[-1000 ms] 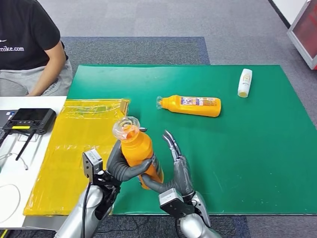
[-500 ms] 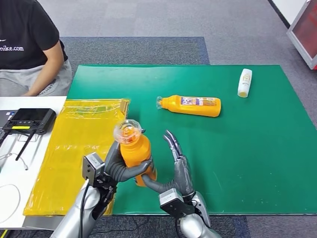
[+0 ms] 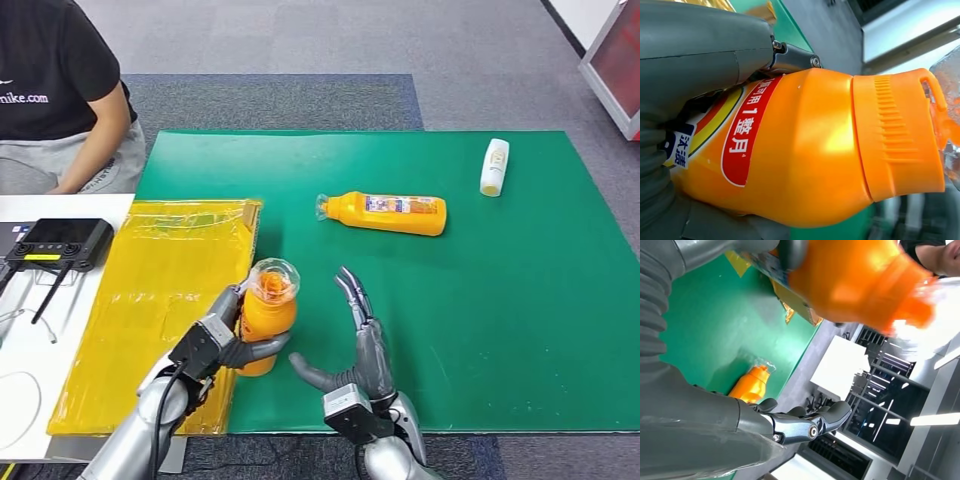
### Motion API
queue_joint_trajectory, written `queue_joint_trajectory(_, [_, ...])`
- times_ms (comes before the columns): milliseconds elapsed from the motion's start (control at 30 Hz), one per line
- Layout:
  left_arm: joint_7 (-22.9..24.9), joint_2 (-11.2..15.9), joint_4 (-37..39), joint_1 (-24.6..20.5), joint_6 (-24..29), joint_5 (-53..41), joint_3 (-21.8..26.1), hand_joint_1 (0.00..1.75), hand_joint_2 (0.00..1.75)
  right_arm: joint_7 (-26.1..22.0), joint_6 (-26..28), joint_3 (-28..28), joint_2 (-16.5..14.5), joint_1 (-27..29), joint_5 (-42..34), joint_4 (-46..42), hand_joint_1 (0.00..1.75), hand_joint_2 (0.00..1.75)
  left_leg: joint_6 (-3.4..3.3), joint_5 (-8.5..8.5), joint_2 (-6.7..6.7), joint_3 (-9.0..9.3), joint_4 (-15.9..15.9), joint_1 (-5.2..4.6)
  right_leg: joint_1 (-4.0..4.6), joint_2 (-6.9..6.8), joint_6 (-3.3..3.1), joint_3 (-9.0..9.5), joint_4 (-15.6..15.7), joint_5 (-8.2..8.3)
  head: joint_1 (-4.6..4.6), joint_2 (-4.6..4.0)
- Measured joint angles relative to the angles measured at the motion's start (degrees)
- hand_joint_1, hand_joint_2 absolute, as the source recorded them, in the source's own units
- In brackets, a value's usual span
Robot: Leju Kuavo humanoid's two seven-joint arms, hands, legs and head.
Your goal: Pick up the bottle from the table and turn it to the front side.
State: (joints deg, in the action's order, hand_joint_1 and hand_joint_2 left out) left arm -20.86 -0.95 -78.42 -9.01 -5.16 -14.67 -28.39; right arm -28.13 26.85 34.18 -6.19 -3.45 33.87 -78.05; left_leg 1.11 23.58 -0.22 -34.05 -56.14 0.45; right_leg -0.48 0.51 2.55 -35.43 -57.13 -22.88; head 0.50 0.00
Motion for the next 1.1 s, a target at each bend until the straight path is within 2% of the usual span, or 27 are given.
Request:
queue_joint_trajectory(200, [1.79, 2.57, 0.96, -0.89, 4.92, -14.13, -0.07, 1.75, 1.75, 0.27, 0.23, -0.51, 0.0, 0.75, 0.58, 0.0, 0.0, 1.75, 0.02, -0.01, 0.0, 0.02, 0.0, 0.01, 0.01, 0.0, -0.02, 0.0, 0.0, 0.0, -0.01, 0.0])
queue_joint_trajectory(367, [2.93, 3.67, 1.83, -2.21, 5.37, -21.0, -1.25, 1.75, 1.75, 0.34, 0.18, -0.9, 0.0, 1.11, 1.01, 0.0, 0.0, 1.75, 0.14, 0.02, 0.09, 0.1, 0.01, 0.02, 0.02, 0.13, -0.16, 0.0, 0.0, 0.1, 0.01, 0.0])
queue_joint_trajectory(667, [3.57, 5.21, 5.17, -5.44, 2.84, -22.49, -4.12, 1.75, 1.75, 0.35, -0.19, -1.24, 0.0, 1.51, 1.15, 0.0, 0.0, 1.75, 0.58, -0.15, 0.17, 0.33, 0.15, 0.16, 0.18, 0.28, -0.57, 0.01, -0.1, 0.36, -0.02, 0.0])
queue_joint_trajectory(1000, [5.03, 6.5, 6.39, -7.05, 4.89, -24.5, -5.1, 1.75, 1.75, 0.45, -0.19, -1.42, 0.0, 2.04, 1.38, 0.0, 0.0, 1.75, 0.97, -0.42, 0.39, 0.39, 0.29, 0.44, 0.45, 0.53, -0.99, -0.1, -0.15, 0.63, -0.02, 0.0])
queue_joint_trajectory(1100, [5.35, 6.72, 6.44, -7.12, 6.05, -24.52, -4.96, 1.63, 1.75, 0.58, 0.06, -1.57, 0.0, 2.23, 2.16, 0.0, 0.0, 1.75, 1.03, -0.46, 0.41, 0.39, 0.31, 0.49, 0.5, 0.57, -1.04, -0.14, -0.16, 0.66, -0.02, 0.0])
